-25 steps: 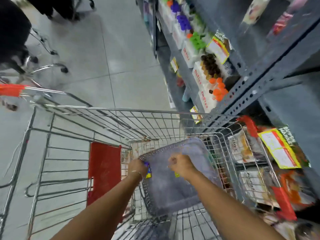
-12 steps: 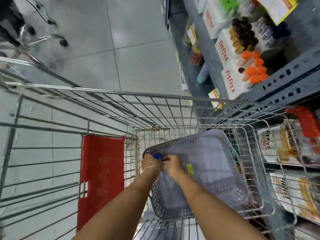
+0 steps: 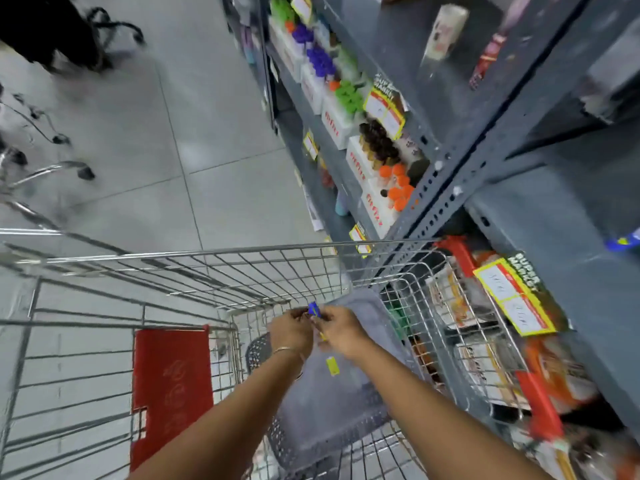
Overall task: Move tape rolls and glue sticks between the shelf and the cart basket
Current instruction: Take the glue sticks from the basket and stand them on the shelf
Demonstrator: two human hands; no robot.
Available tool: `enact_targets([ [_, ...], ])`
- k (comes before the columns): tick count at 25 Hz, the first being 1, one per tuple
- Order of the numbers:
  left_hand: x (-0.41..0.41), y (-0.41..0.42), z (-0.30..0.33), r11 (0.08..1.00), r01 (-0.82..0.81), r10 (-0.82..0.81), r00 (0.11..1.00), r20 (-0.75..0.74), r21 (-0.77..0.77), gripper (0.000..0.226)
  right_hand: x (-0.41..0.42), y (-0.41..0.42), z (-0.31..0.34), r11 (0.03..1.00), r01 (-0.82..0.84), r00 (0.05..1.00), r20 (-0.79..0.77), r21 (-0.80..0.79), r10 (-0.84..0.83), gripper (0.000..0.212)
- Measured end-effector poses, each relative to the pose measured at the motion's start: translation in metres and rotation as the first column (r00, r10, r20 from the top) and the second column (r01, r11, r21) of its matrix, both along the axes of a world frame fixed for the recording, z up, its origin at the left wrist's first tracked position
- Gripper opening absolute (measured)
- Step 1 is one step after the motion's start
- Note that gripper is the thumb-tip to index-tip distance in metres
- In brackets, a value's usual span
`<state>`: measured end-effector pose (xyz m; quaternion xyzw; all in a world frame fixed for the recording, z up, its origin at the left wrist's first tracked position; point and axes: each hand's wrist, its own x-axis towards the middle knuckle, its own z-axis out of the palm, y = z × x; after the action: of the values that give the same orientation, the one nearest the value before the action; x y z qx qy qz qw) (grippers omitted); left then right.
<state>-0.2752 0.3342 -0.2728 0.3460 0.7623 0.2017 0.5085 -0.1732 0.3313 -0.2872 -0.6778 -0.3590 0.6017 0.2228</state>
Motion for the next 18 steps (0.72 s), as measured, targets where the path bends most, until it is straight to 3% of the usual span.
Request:
enact_targets([
  [4, 0.035, -0.001, 0.089, 0.971, -0.050, 0.018, 0.990, 0.137, 0.233, 0.016, 0.054, -0.017, 0.089, 0.907, 0.220, 0.966, 0.045, 0.358, -0.253, 0.017],
  [6, 0.058, -0.007, 0.130, 0.946, -0.019, -0.039, 0.985, 0.170, 0.322, 0.022, 0.089, -0.038, 0.140, 0.806, 0.382, 0.905, -0.007, 0.451, -0.425, 0.023],
  [9, 0.102, -0.016, 0.182, 0.901, 0.078, -0.205, 0.944, 0.259, 0.428, 0.017, 0.133, -0.068, 0.199, 0.663, 0.532, 0.820, -0.127, 0.527, -0.558, 0.028],
  [13, 0.181, -0.022, 0.239, 0.754, 0.277, -0.467, 0.864, 0.189, 0.596, 0.020, 0.197, -0.102, 0.250, 0.502, 0.551, 0.714, -0.065, 0.667, -0.697, 0.013],
  [15, 0.221, -0.021, 0.255, 0.661, 0.354, -0.547, 0.831, 0.102, 0.661, 0.014, 0.229, -0.112, 0.260, 0.485, 0.508, 0.651, 0.051, 0.711, -0.757, 0.005],
  [18, 0.262, -0.014, 0.258, 0.536, 0.530, -0.627, 0.771, -0.111, 0.657, 0.010, 0.258, -0.115, 0.259, 0.511, 0.458, 0.555, 0.215, 0.728, -0.804, 0.011],
])
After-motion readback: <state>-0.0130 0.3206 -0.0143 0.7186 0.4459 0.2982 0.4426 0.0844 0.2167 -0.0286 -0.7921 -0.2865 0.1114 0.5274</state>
